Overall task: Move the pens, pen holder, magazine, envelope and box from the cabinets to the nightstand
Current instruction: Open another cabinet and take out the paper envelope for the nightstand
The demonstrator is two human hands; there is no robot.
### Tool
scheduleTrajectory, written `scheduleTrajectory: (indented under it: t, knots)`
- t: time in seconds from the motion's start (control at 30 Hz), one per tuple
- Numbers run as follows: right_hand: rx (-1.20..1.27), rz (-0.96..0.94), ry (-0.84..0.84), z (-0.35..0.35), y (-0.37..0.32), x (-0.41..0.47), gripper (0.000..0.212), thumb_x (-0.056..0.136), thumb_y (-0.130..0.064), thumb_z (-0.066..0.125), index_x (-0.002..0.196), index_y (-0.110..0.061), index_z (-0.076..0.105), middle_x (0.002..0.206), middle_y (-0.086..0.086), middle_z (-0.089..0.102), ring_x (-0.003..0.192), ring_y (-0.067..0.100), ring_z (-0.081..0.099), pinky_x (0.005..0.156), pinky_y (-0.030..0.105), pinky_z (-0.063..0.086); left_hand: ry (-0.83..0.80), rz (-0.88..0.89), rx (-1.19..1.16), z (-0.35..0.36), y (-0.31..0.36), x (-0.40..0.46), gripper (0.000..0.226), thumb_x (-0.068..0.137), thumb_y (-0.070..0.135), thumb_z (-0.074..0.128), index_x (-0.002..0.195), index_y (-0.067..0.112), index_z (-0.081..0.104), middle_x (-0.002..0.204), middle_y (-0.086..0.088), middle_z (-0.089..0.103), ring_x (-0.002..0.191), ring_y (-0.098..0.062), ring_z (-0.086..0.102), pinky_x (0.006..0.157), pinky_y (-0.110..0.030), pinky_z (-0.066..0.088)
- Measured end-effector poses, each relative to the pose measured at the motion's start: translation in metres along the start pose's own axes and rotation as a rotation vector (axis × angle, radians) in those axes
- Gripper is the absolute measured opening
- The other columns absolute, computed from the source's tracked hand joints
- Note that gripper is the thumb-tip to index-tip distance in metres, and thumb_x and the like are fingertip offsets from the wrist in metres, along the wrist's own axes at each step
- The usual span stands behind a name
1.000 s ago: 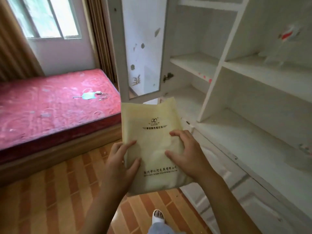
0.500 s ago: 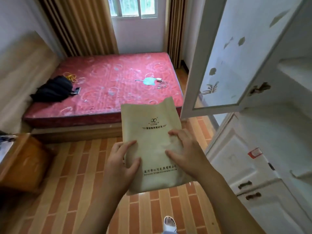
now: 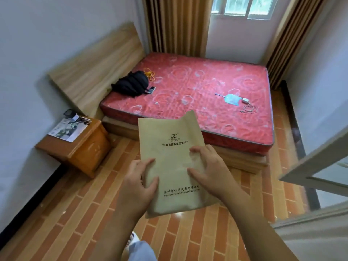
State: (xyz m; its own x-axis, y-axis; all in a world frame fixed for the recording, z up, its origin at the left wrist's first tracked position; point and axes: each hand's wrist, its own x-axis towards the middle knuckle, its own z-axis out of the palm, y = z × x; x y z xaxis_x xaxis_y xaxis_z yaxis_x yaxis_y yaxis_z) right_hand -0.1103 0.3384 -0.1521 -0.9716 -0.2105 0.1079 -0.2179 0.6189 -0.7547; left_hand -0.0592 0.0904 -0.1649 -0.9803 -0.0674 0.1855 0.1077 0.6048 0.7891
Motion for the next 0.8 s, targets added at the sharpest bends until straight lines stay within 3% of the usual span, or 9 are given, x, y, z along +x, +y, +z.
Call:
scheduleTrajectory:
  t: [0.13,0.37,0.6,0.8]
  knots:
    - [-0.040,-0.027,-0.044,0.037,-0.027,0.057,0.055,0.081,-0.022,0.075,0.133,-0.029,0.056,0.114,-0.014,0.047,0.100,0.004,0.054,0.091,0.023,0.045,0.065,-0.007,-0.015,-0.035,-0.038,0.035,0.055,0.086,0.014,0.078,0.134,0.031,0.060,0.118,0.014,0.054,0.102,-0.007,0.061,0.076,-0.023,0.053]
    - [-0.043,-0.040,-0.117,0.111,-0.099,0.152,0.056,0.083,-0.020,0.075,0.134,-0.030,0.057,0.115,-0.017,0.048,0.103,0.001,0.056,0.091,0.022,0.046,0.100,-0.055,-0.059,-0.131,-0.115,0.104,0.051,0.088,0.018,0.077,0.133,0.036,0.059,0.122,0.023,0.054,0.111,0.003,0.057,0.085,-0.027,0.054]
    - [0.015,-0.083,-0.172,0.196,-0.169,0.238,0.054,0.083,-0.020,0.074,0.132,-0.034,0.058,0.119,-0.017,0.049,0.104,0.004,0.059,0.091,0.034,0.054,0.185,-0.093,-0.100,-0.220,-0.185,0.158,0.053,0.085,0.006,0.077,0.132,0.028,0.063,0.121,0.019,0.058,0.115,-0.001,0.059,0.092,-0.019,0.049]
    - [0.011,-0.141,-0.266,0.256,-0.208,0.296,0.053,0.084,-0.022,0.076,0.132,-0.036,0.058,0.116,-0.020,0.049,0.103,0.002,0.058,0.090,0.034,0.055,0.270,-0.177,-0.088,-0.271,-0.237,0.175,0.055,0.086,0.008,0.078,0.133,0.032,0.062,0.123,0.018,0.057,0.109,-0.009,0.061,0.089,-0.029,0.053]
